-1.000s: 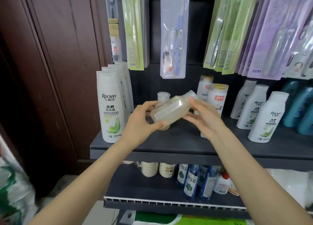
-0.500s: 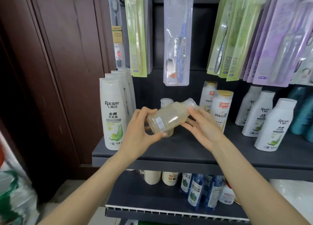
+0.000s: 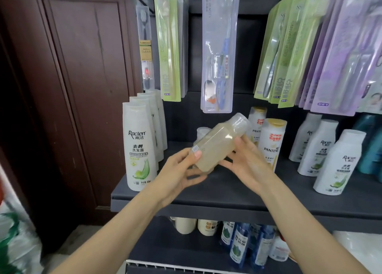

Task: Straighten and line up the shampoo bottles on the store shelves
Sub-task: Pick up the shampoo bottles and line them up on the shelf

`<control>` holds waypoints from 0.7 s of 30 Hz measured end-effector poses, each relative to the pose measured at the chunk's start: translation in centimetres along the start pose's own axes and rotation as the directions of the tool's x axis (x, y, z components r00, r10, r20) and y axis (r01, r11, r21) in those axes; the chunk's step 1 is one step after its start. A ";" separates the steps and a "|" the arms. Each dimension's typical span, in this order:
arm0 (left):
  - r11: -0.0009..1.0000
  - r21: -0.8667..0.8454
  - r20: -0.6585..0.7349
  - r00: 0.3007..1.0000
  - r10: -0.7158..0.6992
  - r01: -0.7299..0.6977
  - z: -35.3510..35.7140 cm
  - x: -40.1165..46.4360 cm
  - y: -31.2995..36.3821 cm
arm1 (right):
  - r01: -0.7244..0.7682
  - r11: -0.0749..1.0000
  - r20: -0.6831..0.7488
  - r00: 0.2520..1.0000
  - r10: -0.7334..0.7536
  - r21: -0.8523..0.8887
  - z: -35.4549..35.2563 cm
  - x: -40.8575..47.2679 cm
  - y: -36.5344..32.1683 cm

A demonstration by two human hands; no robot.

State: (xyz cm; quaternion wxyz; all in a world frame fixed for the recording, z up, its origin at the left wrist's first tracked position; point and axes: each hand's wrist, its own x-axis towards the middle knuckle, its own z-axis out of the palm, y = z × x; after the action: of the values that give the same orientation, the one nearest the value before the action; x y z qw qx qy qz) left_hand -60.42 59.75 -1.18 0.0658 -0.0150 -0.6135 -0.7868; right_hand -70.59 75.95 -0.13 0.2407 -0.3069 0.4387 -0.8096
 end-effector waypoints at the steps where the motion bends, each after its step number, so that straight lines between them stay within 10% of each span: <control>1: 1.000 0.011 0.015 1.000 -0.026 0.026 0.2 0.2 0.0 | 0.020 1.000 -0.040 0.999 -0.021 -0.017 0.1 -0.1 -0.1; 7: 0.744 0.660 -0.199 0.930 0.309 -0.106 -0.3 2.7 0.0 | 0.039 0.851 -0.330 0.912 -0.245 -0.524 0.1 -0.2 -1.4; 21: 0.519 0.836 -0.041 0.922 0.386 -0.180 -1.1 7.8 0.6 | -0.027 0.571 -0.338 0.828 -0.447 -0.820 -0.8 4.6 0.3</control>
State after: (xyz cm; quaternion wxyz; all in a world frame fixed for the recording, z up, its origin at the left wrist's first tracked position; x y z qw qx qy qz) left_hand -67.97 57.86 -0.11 0.2609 0.0045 -0.8843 -0.3872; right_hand -74.26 73.19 0.57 -0.1502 -0.2065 0.7580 -0.6001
